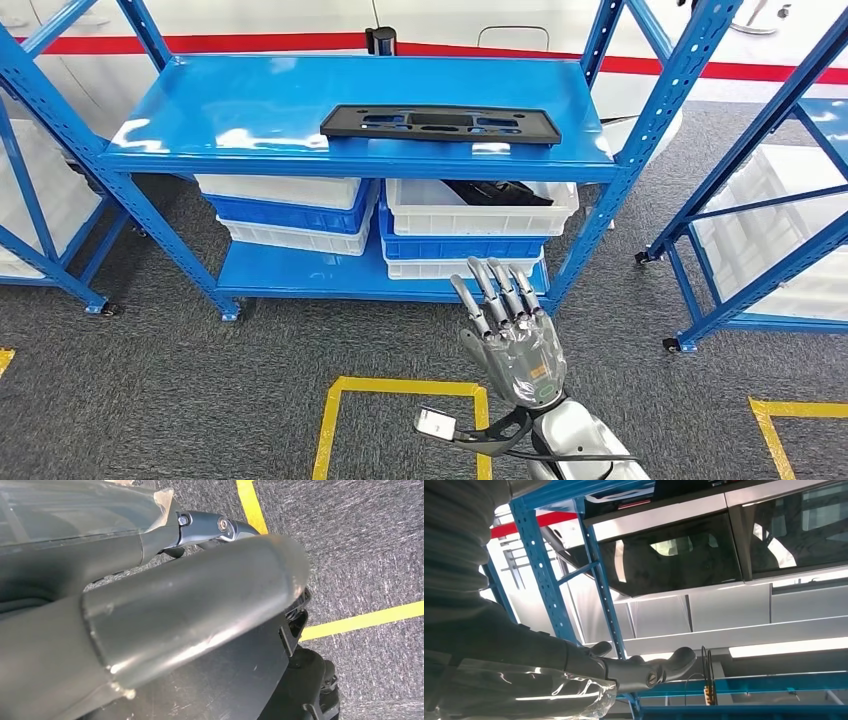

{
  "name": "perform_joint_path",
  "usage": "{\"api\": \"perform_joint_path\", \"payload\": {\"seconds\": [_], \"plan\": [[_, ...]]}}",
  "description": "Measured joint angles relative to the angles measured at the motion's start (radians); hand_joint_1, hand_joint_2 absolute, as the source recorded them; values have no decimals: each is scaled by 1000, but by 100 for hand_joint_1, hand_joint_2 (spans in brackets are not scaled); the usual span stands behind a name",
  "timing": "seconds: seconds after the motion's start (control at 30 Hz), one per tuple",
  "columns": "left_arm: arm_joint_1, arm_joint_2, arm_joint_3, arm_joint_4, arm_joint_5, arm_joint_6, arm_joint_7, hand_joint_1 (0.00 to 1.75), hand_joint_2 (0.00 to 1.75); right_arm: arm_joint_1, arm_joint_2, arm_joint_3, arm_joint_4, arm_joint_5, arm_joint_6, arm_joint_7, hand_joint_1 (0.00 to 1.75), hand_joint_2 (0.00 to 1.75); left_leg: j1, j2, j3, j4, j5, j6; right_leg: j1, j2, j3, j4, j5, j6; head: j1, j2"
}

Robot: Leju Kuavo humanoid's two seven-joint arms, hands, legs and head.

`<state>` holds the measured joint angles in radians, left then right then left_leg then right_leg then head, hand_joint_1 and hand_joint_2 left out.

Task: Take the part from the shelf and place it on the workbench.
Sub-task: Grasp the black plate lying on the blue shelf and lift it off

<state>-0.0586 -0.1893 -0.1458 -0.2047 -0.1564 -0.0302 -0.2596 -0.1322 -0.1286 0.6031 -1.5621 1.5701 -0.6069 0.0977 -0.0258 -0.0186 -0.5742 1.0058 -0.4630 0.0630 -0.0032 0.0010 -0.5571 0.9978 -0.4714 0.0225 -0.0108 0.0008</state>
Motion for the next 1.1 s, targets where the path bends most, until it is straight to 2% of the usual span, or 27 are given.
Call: {"api": "perform_joint_path", "payload": {"seconds": [0.4,0.77,0.9,0.97,1.03,1.1], "plan": [[0,0,0,0,0,1,0,0,0,0,0,0,0,0,0,0,0,175,6,1,1,-3,2,-12,5,0,0,1,-1,-2,0,0],[0,0,0,0,3,-10,-3,0,0,-1,1,0,0,0,0,0,0,175,-1,0,1,-3,2,-12,3,0,-1,1,-1,-2,0,0],[0,1,0,0,6,-11,-3,0,0,-1,3,0,0,-2,0,-2,0,175,-6,-1,-1,3,-2,-2,-6,0,1,-4,2,3,0,0],[0,0,-1,0,8,-11,-3,0,0,-3,4,0,0,-4,0,-4,0,175,-1,0,4,-9,4,4,-5,0,-1,1,-1,6,0,0],[-1,-1,-1,0,9,-11,-4,0,0,-5,4,0,0,-7,0,-4,0,175,5,3,12,-23,12,13,-3,0,-27,54,-29,3,2,0],[-1,-1,-1,0,9,-11,-4,0,0,-6,4,0,1,-12,0,-5,0,175,7,5,13,-27,15,16,-6,0,-88,181,-84,-2,4,0]]}}
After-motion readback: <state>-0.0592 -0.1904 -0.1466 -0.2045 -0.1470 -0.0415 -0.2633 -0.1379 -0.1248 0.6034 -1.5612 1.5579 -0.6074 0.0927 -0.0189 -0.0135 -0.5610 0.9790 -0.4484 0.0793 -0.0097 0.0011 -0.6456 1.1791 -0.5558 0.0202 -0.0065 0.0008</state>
